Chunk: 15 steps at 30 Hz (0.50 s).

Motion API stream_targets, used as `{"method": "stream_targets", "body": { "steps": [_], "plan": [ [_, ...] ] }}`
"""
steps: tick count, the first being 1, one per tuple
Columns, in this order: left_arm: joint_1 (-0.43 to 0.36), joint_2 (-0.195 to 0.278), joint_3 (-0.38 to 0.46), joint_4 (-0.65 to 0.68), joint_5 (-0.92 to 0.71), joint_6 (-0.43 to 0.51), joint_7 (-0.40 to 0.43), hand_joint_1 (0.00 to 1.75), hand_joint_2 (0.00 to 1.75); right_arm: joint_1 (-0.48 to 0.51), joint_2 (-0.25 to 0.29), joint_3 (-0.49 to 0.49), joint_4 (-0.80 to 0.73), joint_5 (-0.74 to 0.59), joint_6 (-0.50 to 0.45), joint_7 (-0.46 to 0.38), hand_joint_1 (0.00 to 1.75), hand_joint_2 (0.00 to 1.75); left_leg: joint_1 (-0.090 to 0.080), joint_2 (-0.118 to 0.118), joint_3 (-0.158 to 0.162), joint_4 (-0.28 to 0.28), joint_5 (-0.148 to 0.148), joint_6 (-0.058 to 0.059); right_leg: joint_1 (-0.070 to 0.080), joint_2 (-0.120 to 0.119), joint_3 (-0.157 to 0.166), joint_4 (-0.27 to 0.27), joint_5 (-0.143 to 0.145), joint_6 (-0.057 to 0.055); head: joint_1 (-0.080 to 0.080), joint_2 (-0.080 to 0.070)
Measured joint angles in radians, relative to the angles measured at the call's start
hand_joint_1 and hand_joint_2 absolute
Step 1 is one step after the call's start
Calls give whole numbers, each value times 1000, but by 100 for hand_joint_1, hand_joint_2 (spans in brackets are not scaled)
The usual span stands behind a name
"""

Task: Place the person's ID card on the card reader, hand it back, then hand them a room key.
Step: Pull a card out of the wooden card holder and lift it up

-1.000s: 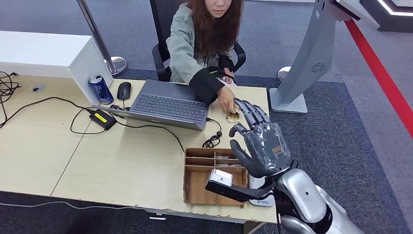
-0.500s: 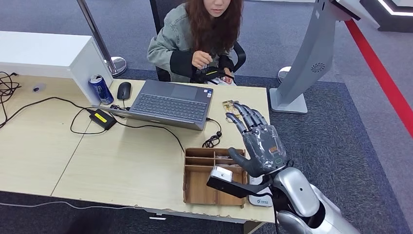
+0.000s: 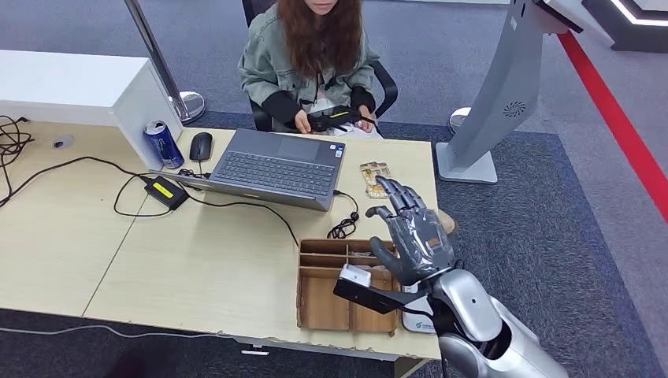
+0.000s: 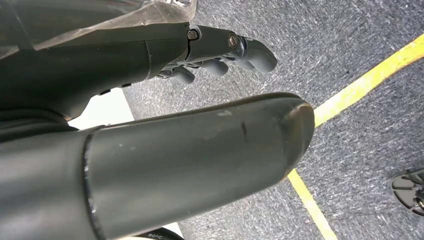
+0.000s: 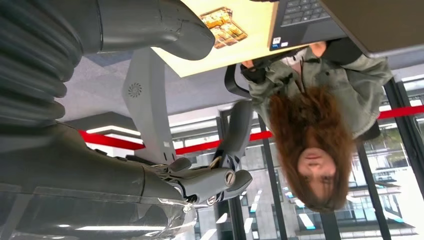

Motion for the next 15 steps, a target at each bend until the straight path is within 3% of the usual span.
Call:
{"method": "stream_targets", "body": {
  "steps": [5, 11, 15],
  "plan": [
    [0, 0, 0, 0, 0, 0, -1, 0, 0, 0, 7, 5, 34, -1, -8, -4, 75, 175, 0, 0, 0, 0, 0, 0, 0, 0, 0, 0, 0, 0, 0, 0],
    [0, 0, 0, 0, 8, 0, 0, 0, 0, 5, 10, 6, 40, -4, 8, 8, 51, 175, 0, 0, 0, 0, 0, 0, 0, 0, 0, 0, 0, 0, 0, 0],
    [0, 0, 0, 0, 13, 0, 1, 0, 0, 19, 10, 6, 40, -5, 9, 10, 47, 175, 0, 0, 0, 0, 0, 0, 0, 0, 0, 0, 0, 0, 0, 0]
  ]
}}
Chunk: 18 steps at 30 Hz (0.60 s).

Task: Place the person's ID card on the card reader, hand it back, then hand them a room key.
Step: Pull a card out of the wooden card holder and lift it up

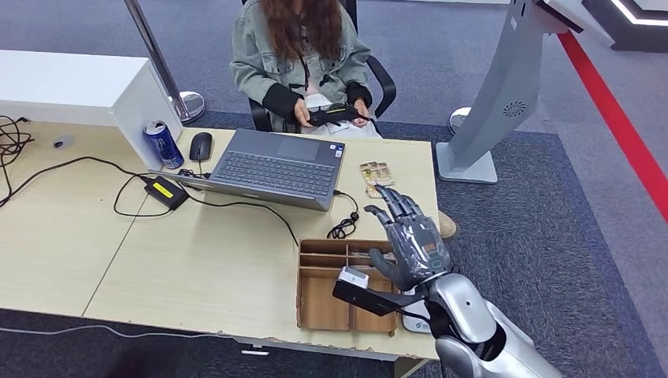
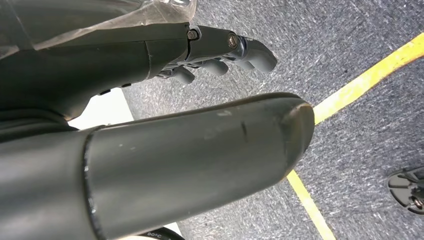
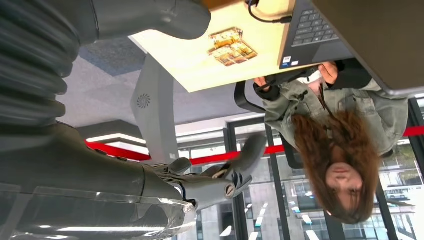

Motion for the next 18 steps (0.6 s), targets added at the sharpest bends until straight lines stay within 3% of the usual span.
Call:
{"method": "stream_targets", "body": {
  "steps": [18],
  "plan": [
    [0, 0, 0, 0, 4, 6, 3, 0, 0, 51, 0, -1, 0, -4, -28, 3, 49, 175, 0, 0, 0, 0, 0, 0, 0, 0, 0, 0, 0, 0, 0, 0]
  ]
}}
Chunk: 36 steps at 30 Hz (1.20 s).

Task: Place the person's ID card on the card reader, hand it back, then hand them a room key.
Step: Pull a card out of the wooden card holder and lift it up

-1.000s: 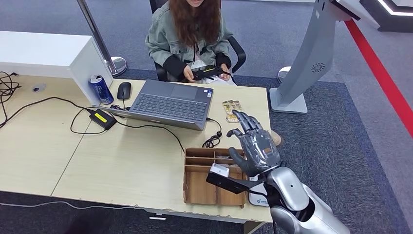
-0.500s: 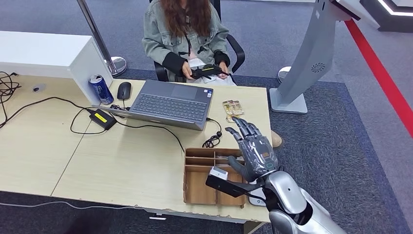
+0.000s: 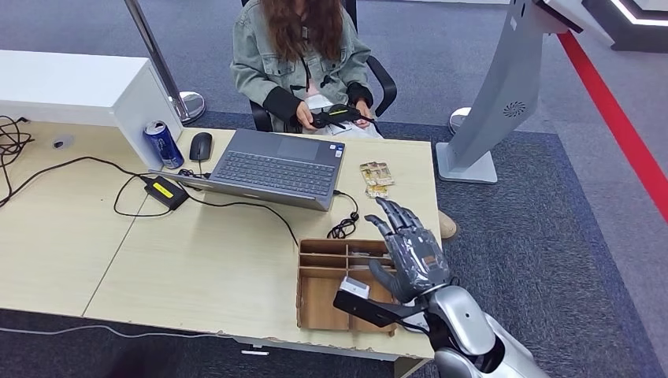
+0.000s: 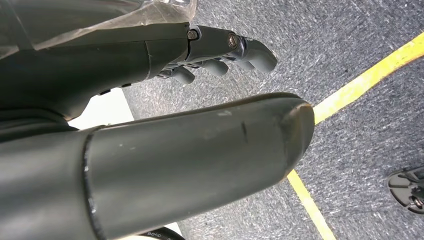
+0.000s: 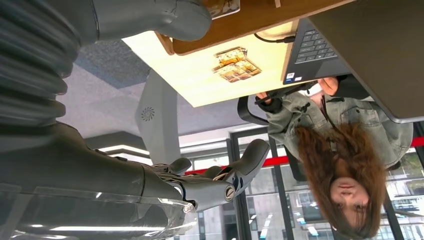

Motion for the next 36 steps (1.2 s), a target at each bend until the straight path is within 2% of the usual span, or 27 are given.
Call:
{"method": "stream_targets", "body": {
  "steps": [8, 15, 36],
  "plan": [
    [0, 0, 0, 0, -2, 3, 0, 0, 0, 7, 6, 0, 21, 1, -24, -20, 52, 175, 0, 0, 0, 0, 0, 0, 0, 0, 0, 0, 0, 0, 0, 0],
    [0, 0, 0, 0, 1, 3, 0, 0, 0, 13, 20, 1, 9, -24, 28, 10, 51, 175, 0, 0, 0, 0, 0, 0, 0, 0, 0, 0, 0, 0, 0, 0],
    [0, -1, 0, 0, -1, 0, 1, 0, 0, 15, 52, 1, 88, -68, -13, -12, 55, 175, 0, 0, 0, 0, 0, 0, 0, 0, 0, 0, 0, 0, 0, 0]
  ]
}}
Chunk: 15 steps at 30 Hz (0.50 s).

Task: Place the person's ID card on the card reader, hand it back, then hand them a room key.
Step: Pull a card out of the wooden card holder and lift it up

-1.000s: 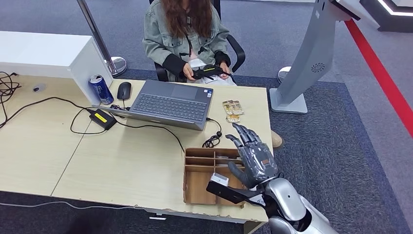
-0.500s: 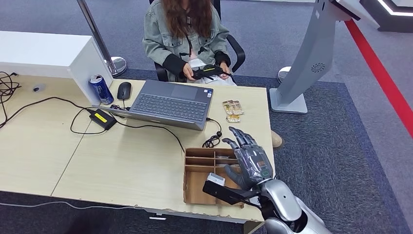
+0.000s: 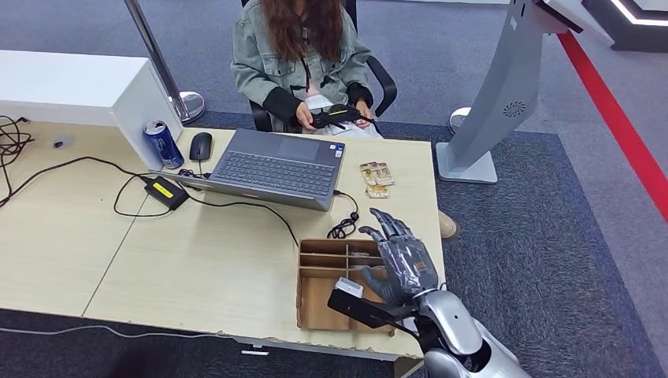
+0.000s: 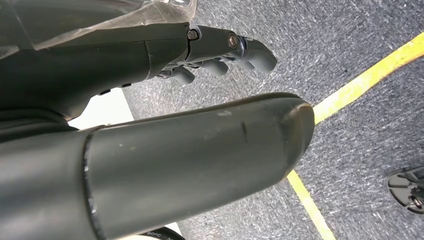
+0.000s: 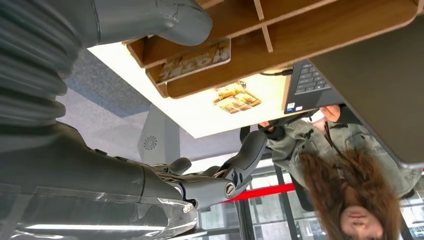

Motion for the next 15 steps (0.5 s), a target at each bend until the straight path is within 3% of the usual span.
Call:
{"method": "stream_targets", "body": {
  "steps": [15],
  "plan": [
    [0, 0, 0, 0, 10, 5, 8, 0, 0, -2, 6, 1, -11, -15, 58, 46, 56, 175, 0, 0, 0, 0, 0, 0, 0, 0, 0, 0, 0, 0, 0, 0]
  ]
}}
